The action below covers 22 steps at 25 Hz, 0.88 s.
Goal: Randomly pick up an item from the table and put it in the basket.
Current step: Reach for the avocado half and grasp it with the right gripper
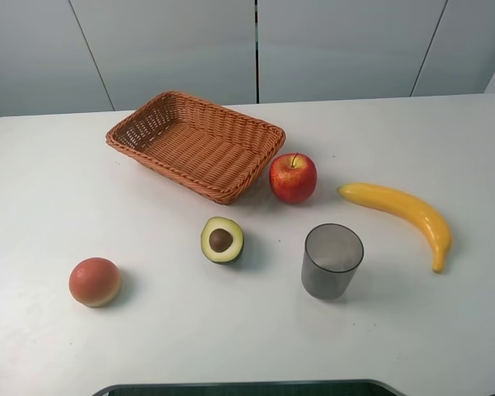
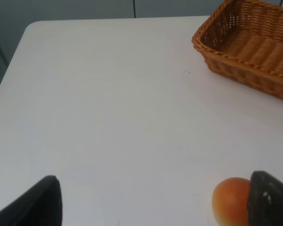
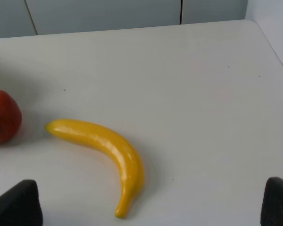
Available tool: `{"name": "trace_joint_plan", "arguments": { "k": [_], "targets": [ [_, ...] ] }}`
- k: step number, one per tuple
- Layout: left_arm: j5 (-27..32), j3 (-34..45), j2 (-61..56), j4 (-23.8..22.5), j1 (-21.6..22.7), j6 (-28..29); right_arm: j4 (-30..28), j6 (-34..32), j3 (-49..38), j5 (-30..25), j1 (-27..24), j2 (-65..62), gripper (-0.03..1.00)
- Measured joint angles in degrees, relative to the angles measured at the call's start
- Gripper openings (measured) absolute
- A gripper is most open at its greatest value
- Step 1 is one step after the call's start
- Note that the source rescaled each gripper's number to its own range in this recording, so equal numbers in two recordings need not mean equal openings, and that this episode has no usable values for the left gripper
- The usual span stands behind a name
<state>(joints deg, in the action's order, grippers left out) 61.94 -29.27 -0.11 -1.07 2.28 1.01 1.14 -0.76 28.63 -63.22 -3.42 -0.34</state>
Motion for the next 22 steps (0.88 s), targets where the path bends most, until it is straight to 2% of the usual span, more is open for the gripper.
{"name": "trace_joint_plan", "arguments": {
  "k": [22],
  "targets": [
    [0.0, 0.0, 0.0, 0.0, 0.0, 0.0, 0.0, 0.0, 0.0, 0.0, 0.0, 0.0, 0.99]
  ]
}}
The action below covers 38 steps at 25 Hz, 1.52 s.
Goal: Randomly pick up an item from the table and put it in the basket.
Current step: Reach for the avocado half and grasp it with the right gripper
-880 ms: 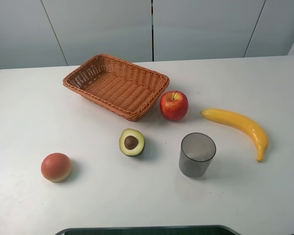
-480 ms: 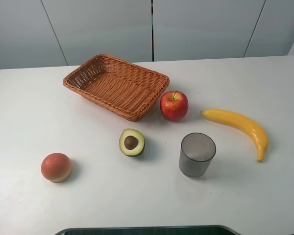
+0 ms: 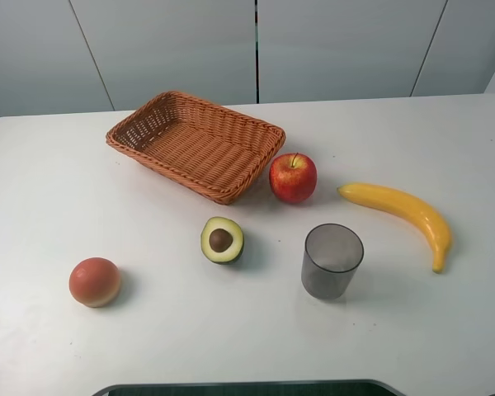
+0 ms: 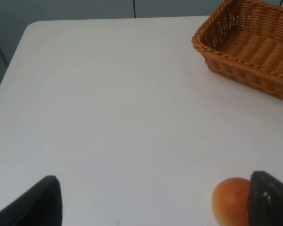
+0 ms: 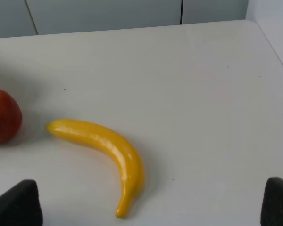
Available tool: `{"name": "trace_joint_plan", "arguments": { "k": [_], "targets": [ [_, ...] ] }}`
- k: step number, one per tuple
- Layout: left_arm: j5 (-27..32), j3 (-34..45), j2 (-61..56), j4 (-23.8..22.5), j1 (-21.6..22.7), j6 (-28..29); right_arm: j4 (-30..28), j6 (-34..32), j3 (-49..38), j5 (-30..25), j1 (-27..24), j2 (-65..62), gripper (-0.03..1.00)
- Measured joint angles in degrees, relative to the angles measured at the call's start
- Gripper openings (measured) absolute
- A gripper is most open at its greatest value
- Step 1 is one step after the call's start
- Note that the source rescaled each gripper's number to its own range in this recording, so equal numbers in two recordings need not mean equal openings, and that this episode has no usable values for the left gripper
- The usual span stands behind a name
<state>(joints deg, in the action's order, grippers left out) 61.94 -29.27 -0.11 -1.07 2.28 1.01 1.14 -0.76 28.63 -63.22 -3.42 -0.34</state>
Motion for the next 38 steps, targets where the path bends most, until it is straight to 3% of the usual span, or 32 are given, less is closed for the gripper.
{"name": "trace_joint_plan", "arguments": {
  "k": [7, 18, 21, 24, 27, 38],
  "targets": [
    [0.0, 0.0, 0.0, 0.0, 0.0, 0.0, 0.3, 0.0, 1.4, -1.9, 0.0, 1.6, 0.99],
    [0.0, 0.0, 0.0, 0.0, 0.0, 0.0, 5.4, 0.0, 18.6, -3.8, 0.7, 36.6, 0.99],
    [0.0, 0.0, 0.0, 0.0, 0.0, 0.0, 5.1, -0.3, 22.3, -2.1, 7.0, 46.4, 0.99],
    [0.0, 0.0, 0.0, 0.0, 0.0, 0.0, 1.9, -2.4, 25.9, 2.0, 18.2, 55.6, 0.99],
    [0.0, 0.0, 0.0, 0.0, 0.0, 0.0, 0.7, -4.7, 29.6, 4.4, 25.9, 63.9, 0.99],
    [0.0, 0.0, 0.0, 0.0, 0.0, 0.1, 0.0, -21.0, 39.0, 7.5, 42.5, 89.3, 0.99]
  ]
}}
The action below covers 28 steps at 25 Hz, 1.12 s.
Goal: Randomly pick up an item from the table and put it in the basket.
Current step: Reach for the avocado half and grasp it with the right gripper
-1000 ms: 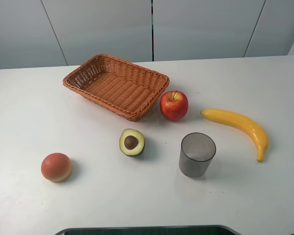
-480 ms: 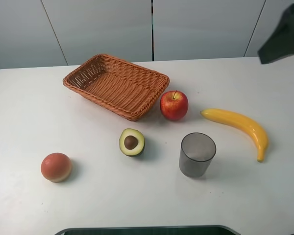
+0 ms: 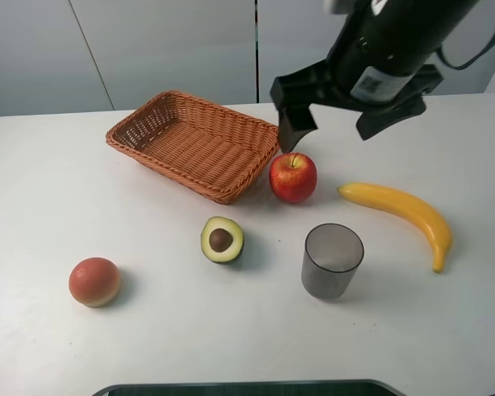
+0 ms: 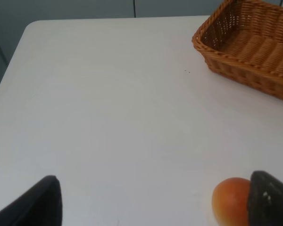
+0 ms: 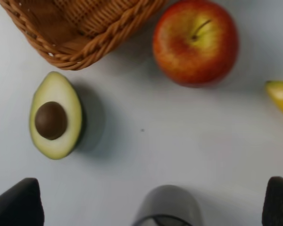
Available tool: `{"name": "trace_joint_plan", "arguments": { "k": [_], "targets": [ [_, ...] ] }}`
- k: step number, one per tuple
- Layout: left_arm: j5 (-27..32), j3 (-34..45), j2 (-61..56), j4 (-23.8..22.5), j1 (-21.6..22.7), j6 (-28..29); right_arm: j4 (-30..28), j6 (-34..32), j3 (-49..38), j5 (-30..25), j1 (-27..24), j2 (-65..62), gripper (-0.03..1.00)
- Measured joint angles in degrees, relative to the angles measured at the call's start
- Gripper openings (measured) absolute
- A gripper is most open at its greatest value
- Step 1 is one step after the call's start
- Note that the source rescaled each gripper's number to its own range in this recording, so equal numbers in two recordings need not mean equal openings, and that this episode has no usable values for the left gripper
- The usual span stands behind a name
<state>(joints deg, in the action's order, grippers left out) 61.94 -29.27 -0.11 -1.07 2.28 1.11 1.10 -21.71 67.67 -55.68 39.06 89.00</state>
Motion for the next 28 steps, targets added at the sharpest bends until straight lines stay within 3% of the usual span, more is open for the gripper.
{"name": "trace_joint_plan", "arguments": {
  "k": [13, 28],
  "targets": [
    [0.0, 0.0, 0.0, 0.0, 0.0, 0.0, -0.2, -12.9, 10.6, 1.5, 10.8, 20.7, 0.99],
    [0.0, 0.0, 0.0, 0.0, 0.0, 0.1, -2.6, -24.6, 11.1, 9.1, 14.8, 29.4, 0.99]
  ]
}}
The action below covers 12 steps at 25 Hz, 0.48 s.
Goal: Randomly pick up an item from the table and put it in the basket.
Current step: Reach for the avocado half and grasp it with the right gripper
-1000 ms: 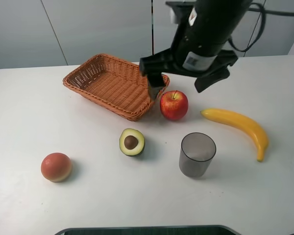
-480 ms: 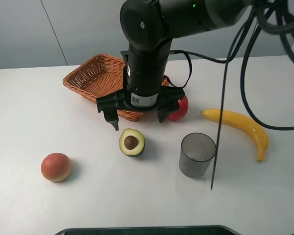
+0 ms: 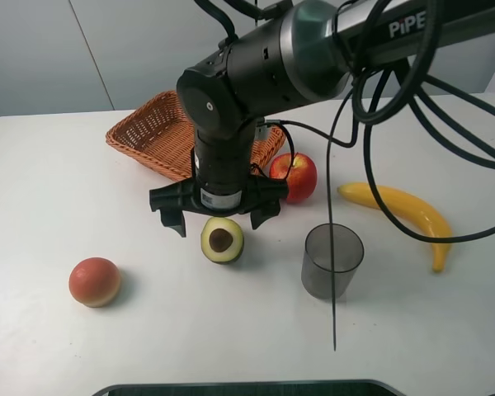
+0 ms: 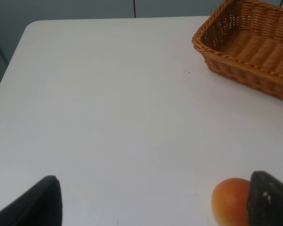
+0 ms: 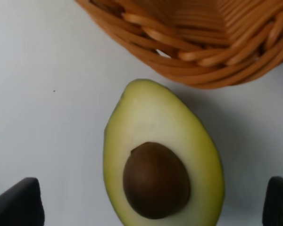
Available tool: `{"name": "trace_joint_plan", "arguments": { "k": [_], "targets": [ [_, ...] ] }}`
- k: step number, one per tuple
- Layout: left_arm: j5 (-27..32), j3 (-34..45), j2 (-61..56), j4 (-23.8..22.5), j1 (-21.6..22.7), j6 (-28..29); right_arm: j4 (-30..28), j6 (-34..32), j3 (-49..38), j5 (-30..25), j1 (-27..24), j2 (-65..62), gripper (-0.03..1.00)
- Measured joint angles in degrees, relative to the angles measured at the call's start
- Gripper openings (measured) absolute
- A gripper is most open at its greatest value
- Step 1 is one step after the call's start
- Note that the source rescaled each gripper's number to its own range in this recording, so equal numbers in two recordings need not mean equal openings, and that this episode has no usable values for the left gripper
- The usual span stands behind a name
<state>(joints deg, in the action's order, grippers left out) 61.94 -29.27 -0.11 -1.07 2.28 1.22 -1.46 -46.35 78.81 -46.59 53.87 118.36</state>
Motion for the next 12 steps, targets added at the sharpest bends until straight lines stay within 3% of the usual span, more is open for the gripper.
{"name": "trace_joint_plan", "arguments": {
  "k": [12],
  "targets": [
    [0.0, 0.0, 0.0, 0.0, 0.0, 0.0, -3.6, -2.6, 0.1, 1.7, 0.2, 3.1, 0.99]
  ]
}}
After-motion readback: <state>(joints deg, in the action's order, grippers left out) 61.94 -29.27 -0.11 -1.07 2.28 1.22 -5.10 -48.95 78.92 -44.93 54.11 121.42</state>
